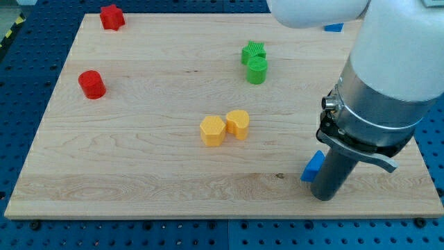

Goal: Push the blue triangle to the bottom right side of the yellow heart

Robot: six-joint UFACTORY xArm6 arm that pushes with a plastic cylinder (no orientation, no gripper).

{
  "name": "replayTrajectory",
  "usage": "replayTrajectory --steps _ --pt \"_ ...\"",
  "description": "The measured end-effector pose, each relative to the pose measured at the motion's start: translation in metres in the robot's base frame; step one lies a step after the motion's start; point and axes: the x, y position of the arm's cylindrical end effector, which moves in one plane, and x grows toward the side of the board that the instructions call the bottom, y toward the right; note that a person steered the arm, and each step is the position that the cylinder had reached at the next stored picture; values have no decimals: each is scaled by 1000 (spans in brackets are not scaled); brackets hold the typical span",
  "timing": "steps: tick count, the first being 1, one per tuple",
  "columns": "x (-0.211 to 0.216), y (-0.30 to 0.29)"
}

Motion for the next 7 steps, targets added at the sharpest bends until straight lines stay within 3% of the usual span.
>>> replayTrajectory --steps 2,3,4,6,7 --pt "-1 -2" --pt "-21 -24" --pt "-35 -8" --pt "-22 8" --pt "-42 9"
